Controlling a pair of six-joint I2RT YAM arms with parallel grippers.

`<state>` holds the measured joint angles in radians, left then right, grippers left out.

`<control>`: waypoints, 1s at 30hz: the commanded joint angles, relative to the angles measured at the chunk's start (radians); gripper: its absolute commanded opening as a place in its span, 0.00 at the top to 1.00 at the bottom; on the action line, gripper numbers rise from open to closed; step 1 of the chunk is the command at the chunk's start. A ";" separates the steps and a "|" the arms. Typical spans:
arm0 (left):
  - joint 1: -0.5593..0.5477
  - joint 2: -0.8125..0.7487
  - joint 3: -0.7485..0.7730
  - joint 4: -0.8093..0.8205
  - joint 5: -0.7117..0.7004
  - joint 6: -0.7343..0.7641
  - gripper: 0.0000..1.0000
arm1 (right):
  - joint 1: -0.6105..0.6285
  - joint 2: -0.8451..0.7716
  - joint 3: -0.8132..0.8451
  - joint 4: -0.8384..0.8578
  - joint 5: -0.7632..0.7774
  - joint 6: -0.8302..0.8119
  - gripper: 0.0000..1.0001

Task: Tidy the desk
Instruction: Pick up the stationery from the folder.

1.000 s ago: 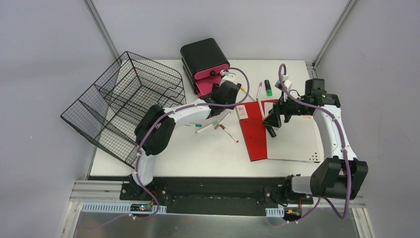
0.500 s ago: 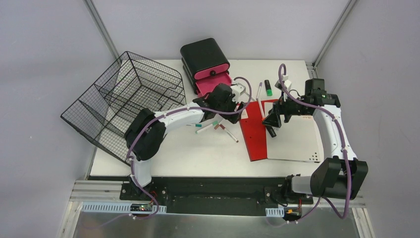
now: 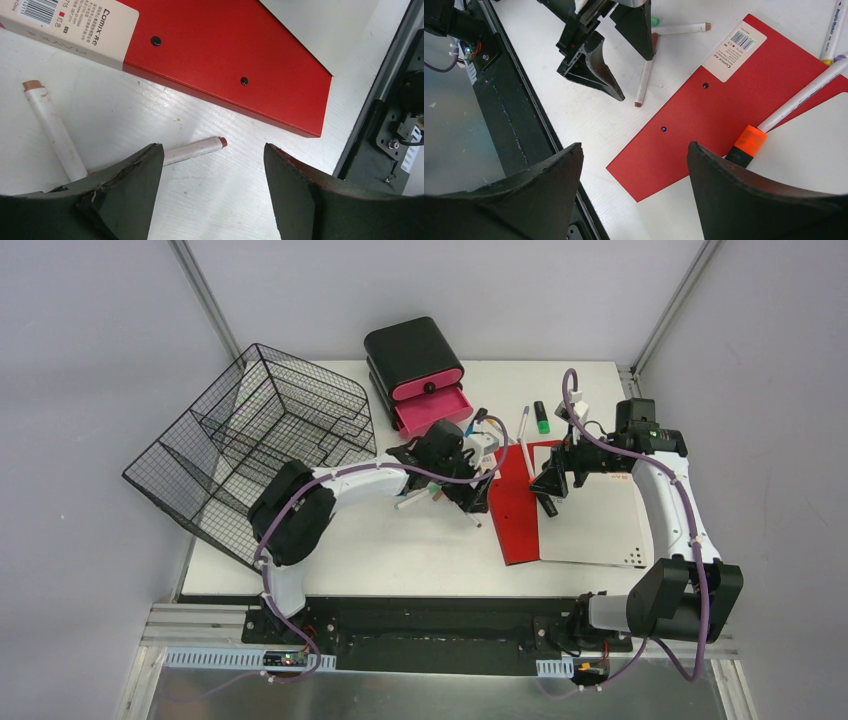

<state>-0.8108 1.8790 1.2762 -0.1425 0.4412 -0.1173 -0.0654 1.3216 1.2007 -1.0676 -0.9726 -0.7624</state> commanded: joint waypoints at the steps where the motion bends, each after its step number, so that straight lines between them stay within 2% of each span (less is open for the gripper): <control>1: 0.001 -0.065 0.000 0.043 0.023 -0.033 0.25 | 0.007 -0.018 0.032 0.005 -0.012 -0.032 0.21; 7: 0.000 -0.063 -0.001 0.045 0.007 -0.100 0.25 | 0.007 -0.015 0.029 0.007 -0.006 -0.031 0.21; 13: 0.001 -0.146 -0.058 0.059 -0.109 -0.082 0.25 | 0.007 0.004 0.019 0.053 0.044 0.013 0.21; 18: 0.014 -0.227 -0.114 0.101 -0.177 -0.058 0.22 | 0.011 0.014 -0.038 0.214 0.230 0.151 0.21; 21: 0.047 -0.267 -0.154 0.137 -0.170 -0.075 0.18 | 0.020 0.048 -0.058 0.279 0.350 0.209 0.21; 25: 0.107 -0.305 -0.213 0.223 -0.112 -0.146 0.15 | 0.049 0.118 -0.057 0.309 0.482 0.260 0.22; 30: 0.140 -0.358 -0.289 0.297 -0.132 -0.187 0.14 | 0.098 0.207 -0.058 0.317 0.574 0.267 0.23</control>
<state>-0.6823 1.5925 1.0367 0.0429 0.3153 -0.2554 -0.0036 1.4868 1.1423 -0.7998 -0.5148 -0.5331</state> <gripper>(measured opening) 0.859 0.779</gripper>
